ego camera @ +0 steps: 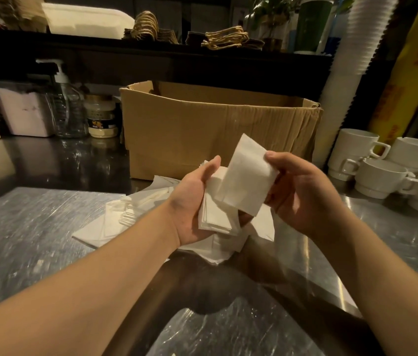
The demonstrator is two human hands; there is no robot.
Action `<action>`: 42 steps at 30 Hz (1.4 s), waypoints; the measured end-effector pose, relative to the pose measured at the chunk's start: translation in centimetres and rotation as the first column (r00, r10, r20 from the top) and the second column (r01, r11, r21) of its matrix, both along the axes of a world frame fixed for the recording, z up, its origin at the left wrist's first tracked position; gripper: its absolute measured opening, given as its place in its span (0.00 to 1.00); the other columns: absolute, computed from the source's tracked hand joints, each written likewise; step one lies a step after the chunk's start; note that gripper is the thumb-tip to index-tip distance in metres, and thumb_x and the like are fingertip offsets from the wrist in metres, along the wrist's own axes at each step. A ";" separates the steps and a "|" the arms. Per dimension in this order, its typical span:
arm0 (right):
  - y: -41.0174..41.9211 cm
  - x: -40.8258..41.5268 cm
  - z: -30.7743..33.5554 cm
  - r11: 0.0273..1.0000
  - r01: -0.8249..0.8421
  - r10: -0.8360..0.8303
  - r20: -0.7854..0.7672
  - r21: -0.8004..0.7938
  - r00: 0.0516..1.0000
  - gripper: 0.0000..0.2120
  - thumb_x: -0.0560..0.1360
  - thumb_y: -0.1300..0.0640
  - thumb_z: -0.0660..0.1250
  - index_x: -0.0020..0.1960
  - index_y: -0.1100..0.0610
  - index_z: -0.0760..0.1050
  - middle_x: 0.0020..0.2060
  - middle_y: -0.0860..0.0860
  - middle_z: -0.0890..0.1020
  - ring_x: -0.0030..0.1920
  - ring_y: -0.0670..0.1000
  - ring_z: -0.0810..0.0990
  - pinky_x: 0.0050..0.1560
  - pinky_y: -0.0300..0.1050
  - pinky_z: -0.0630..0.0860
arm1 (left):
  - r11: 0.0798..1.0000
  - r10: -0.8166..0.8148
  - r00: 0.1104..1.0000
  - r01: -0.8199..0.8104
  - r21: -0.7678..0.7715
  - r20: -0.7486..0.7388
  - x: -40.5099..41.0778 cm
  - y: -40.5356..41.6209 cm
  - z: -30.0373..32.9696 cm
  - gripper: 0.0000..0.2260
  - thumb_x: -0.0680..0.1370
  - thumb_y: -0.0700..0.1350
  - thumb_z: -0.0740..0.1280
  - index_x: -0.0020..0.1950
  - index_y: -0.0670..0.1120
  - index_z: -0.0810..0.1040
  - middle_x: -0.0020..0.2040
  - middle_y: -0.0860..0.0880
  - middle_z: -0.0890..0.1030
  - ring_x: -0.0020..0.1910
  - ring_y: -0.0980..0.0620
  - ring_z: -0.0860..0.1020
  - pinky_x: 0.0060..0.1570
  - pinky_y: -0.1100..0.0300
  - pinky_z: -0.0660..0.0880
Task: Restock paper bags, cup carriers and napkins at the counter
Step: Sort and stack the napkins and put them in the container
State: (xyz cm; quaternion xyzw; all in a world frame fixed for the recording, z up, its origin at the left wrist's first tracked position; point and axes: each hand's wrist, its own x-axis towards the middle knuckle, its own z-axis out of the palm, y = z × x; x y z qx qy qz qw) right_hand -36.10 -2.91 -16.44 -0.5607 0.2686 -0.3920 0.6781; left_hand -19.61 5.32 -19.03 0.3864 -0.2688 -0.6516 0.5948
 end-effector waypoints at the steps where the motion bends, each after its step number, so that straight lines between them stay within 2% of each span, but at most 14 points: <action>1: 0.0 -0.2 0.2 0.997 -0.056 0.056 0.000 0.053 0.998 0.12 0.73 0.53 0.70 0.54 0.57 0.78 0.44 0.54 0.82 0.48 0.55 0.82 0.54 0.48 0.79 | 1.000 -0.006 1.000 0.006 0.001 -0.008 0.1 0.0 -0.1 0.22 0.79 0.63 0.61 0.62 0.48 0.80 0.51 0.43 0.84 0.46 0.44 0.83 0.42 0.53 0.82; 5: -0.1 0.3 -0.5 0.992 -0.122 0.117 -0.167 -0.018 0.979 0.12 0.75 0.52 0.70 0.45 0.61 0.75 0.39 0.55 0.75 0.44 0.58 0.73 0.47 0.48 0.73 | 1.000 -0.024 0.999 0.024 -0.001 0.048 0.0 0.2 0.0 0.23 0.81 0.64 0.59 0.57 0.48 0.82 0.48 0.43 0.85 0.43 0.45 0.85 0.41 0.51 0.84; 8: 0.1 1.0 -1.1 0.999 -0.036 0.029 -0.284 -0.020 0.958 0.12 0.77 0.52 0.72 0.51 0.62 0.80 0.45 0.59 0.79 0.42 0.57 0.77 0.38 0.43 0.76 | 1.000 -0.002 0.988 0.001 0.008 0.152 -0.2 0.1 0.3 0.23 0.81 0.65 0.57 0.57 0.49 0.79 0.41 0.45 0.86 0.40 0.47 0.85 0.39 0.53 0.82; 12: 0.7 1.5 -1.3 1.000 0.019 -0.016 -0.276 0.005 0.961 0.07 0.79 0.56 0.70 0.52 0.60 0.82 0.46 0.59 0.83 0.27 0.50 0.79 0.27 0.41 0.74 | 1.000 0.004 0.986 -0.004 0.004 0.165 -0.4 0.2 0.4 0.24 0.79 0.67 0.58 0.59 0.49 0.77 0.40 0.44 0.86 0.39 0.45 0.86 0.38 0.52 0.84; 15: 1.0 1.7 -1.4 0.998 0.051 -0.056 -0.270 -0.025 0.961 0.05 0.79 0.57 0.71 0.50 0.58 0.83 0.48 0.58 0.85 0.31 0.53 0.79 0.28 0.44 0.77 | 0.999 -0.025 0.990 0.031 -0.035 0.142 -0.5 0.3 0.5 0.27 0.74 0.69 0.61 0.60 0.50 0.76 0.41 0.43 0.86 0.40 0.44 0.87 0.42 0.50 0.85; 18: 1.1 2.0 -1.8 0.981 0.078 -0.126 -0.280 -0.178 0.952 0.05 0.79 0.54 0.70 0.53 0.55 0.80 0.50 0.56 0.84 0.35 0.51 0.81 0.30 0.41 0.77 | 0.997 -0.062 0.993 0.065 -0.030 0.104 -0.5 0.3 0.5 0.27 0.68 0.61 0.71 0.62 0.49 0.77 0.45 0.42 0.84 0.48 0.42 0.83 0.51 0.48 0.81; 21: 0.6 1.9 -2.4 0.861 0.067 -0.243 -0.291 -0.504 0.926 0.07 0.78 0.48 0.70 0.55 0.46 0.75 0.54 0.49 0.81 0.50 0.50 0.82 0.44 0.41 0.80 | 0.997 -0.079 0.996 0.079 -0.006 0.040 -0.4 0.3 0.4 0.21 0.72 0.53 0.70 0.61 0.46 0.79 0.48 0.41 0.82 0.51 0.42 0.80 0.55 0.47 0.76; 24: 0.3 1.2 -2.7 0.668 -0.096 -0.187 -0.291 -0.738 0.938 0.11 0.73 0.40 0.72 0.52 0.40 0.76 0.54 0.41 0.75 0.59 0.50 0.77 0.56 0.48 0.80 | 0.997 -0.072 0.997 0.072 -0.028 -0.026 0.0 0.3 0.4 0.19 0.76 0.55 0.66 0.61 0.45 0.78 0.47 0.41 0.82 0.45 0.43 0.81 0.49 0.50 0.79; 27: 0.2 1.1 -3.3 0.469 -0.240 -0.223 -0.377 -0.850 0.899 0.13 0.70 0.32 0.69 0.49 0.37 0.78 0.55 0.36 0.72 0.64 0.50 0.70 0.61 0.55 0.77 | 0.998 -0.052 0.995 0.049 -0.035 -0.081 0.2 0.2 0.5 0.20 0.74 0.57 0.67 0.60 0.46 0.77 0.42 0.42 0.82 0.40 0.45 0.82 0.42 0.53 0.81; 29: 0.4 1.3 -3.3 0.434 -0.257 -0.248 -0.389 -0.863 0.887 0.13 0.71 0.31 0.67 0.50 0.35 0.78 0.56 0.36 0.72 0.64 0.49 0.69 0.61 0.58 0.76 | 0.999 -0.039 0.997 0.037 -0.032 -0.067 0.2 0.2 0.6 0.19 0.73 0.56 0.67 0.58 0.46 0.77 0.40 0.43 0.81 0.38 0.45 0.82 0.39 0.55 0.81; 32: 0.5 1.3 -3.2 0.440 -0.275 -0.229 -0.403 -0.855 0.886 0.15 0.71 0.31 0.66 0.54 0.35 0.77 0.56 0.34 0.74 0.64 0.47 0.70 0.62 0.60 0.74 | 0.999 -0.028 0.998 0.027 -0.019 -0.059 0.3 0.3 0.7 0.20 0.72 0.53 0.69 0.61 0.47 0.75 0.41 0.43 0.80 0.39 0.46 0.81 0.38 0.55 0.80; 36: 0.9 1.4 -3.1 0.524 -0.161 -0.193 -0.300 -0.836 0.934 0.10 0.77 0.41 0.66 0.58 0.40 0.77 0.58 0.39 0.76 0.62 0.46 0.75 0.62 0.54 0.78 | 0.999 -0.035 0.998 0.033 -0.027 -0.060 0.4 0.6 1.3 0.14 0.73 0.51 0.68 0.54 0.46 0.77 0.41 0.44 0.79 0.38 0.47 0.79 0.41 0.55 0.78; 38: 1.2 1.6 -3.2 0.577 -0.043 -0.205 -0.195 -0.816 0.959 0.05 0.80 0.48 0.67 0.55 0.41 0.75 0.56 0.41 0.76 0.59 0.46 0.78 0.60 0.51 0.80 | 1.000 0.010 0.998 -0.010 -0.003 -0.055 0.5 0.6 1.5 0.15 0.74 0.52 0.67 0.58 0.46 0.76 0.42 0.43 0.79 0.40 0.47 0.78 0.43 0.55 0.78; 42: 1.2 1.7 -3.4 0.661 0.034 -0.256 -0.183 -0.749 0.949 0.10 0.80 0.58 0.68 0.51 0.43 0.72 0.48 0.44 0.78 0.49 0.45 0.79 0.53 0.46 0.80 | 0.997 0.077 0.993 -0.074 0.036 -0.088 1.3 0.8 2.1 0.14 0.76 0.52 0.66 0.58 0.45 0.75 0.44 0.44 0.78 0.40 0.48 0.76 0.44 0.56 0.76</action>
